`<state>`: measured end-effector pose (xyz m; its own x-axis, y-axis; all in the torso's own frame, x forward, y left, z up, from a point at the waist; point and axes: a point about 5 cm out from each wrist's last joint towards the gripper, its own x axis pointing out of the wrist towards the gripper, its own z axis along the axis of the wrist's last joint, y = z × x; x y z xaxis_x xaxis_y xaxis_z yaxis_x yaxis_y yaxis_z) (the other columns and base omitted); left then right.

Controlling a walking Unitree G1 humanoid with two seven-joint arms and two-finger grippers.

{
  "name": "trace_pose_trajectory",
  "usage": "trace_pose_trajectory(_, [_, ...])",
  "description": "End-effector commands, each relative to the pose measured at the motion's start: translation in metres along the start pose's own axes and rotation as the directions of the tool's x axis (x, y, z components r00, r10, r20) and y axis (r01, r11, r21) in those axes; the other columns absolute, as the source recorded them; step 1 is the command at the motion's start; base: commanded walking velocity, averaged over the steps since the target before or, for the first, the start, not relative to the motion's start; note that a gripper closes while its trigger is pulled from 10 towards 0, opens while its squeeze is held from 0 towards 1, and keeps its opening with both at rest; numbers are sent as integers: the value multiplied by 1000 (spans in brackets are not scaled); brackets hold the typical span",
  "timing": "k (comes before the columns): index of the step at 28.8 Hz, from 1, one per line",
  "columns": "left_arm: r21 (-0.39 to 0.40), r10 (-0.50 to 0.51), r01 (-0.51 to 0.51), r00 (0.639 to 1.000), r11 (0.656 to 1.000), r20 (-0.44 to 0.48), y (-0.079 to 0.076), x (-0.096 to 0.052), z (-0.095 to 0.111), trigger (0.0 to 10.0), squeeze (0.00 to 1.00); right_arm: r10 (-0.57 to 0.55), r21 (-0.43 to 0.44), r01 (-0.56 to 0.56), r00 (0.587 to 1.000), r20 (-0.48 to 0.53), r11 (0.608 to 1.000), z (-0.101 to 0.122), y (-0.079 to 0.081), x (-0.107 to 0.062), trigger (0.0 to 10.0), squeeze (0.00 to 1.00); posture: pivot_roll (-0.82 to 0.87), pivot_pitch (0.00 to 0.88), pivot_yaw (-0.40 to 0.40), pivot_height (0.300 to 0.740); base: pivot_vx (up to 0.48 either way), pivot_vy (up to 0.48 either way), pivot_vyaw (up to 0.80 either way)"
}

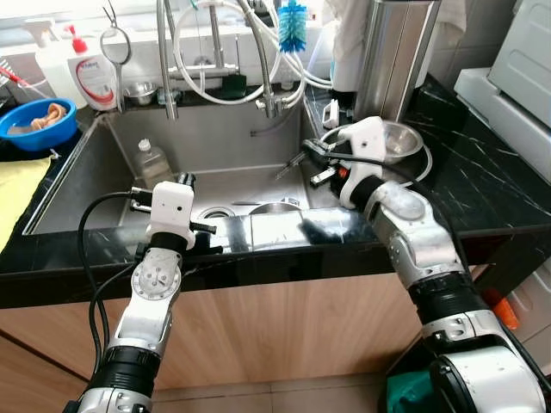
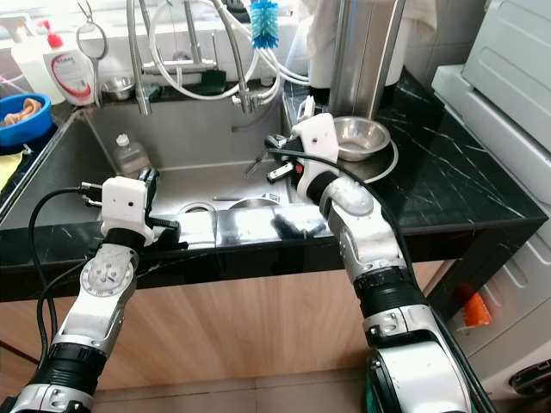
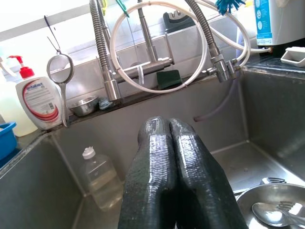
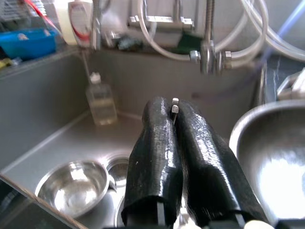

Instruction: Kitchen organization

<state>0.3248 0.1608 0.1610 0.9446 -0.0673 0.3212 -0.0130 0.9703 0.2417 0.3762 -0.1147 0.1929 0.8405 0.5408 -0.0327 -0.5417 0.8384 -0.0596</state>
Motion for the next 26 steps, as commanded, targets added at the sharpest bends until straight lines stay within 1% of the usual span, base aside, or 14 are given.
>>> trace_pose_trajectory(1, [6,9,-9,1000,1000,-7,3,0,-1,10000,0,8,-10,-8,1000,-8,1000,3,1,3,10000,0,-201,0,32,731,0,0,0])
trace_pose_trajectory(9, [6,7,-7,1000,1000,-9,3,-1,-1,10000,0,15,-6,-15,1000,-9,1000,1,1,5,10000,0,-201,0,33,731,0,0,0])
trace_pose_trajectory(12, [7,5,-4,1000,1000,-11,2,-1,-1,10000,0,10,-11,-11,1000,-29,1000,-4,1,5,10000,0,-201,0,33,731,0,0,0])
trace_pose_trajectory(13, [8,6,-6,1000,1000,-10,3,-2,-1,10000,0,20,-3,-20,999,-34,1000,-5,3,6,10000,0,-191,0,33,731,0,0,0])
trace_pose_trajectory(19, [13,3,-3,1000,1000,-10,4,-2,-1,10000,0,11,8,-11,999,-48,1000,-9,5,7,10000,0,-187,0,37,731,0,0,0])
trace_pose_trajectory(24, [12,-3,3,1000,1000,-10,4,-3,-1,10000,0,20,9,-20,999,-49,1000,-12,9,7,10000,0,-187,0,42,731,0,0,0])
trace_pose_trajectory(26, [13,-6,6,1000,1000,-8,4,-3,-1,10000,0,4,13,-4,1000,-30,1000,-10,9,7,10000,0,-187,0,44,731,0,0,0])
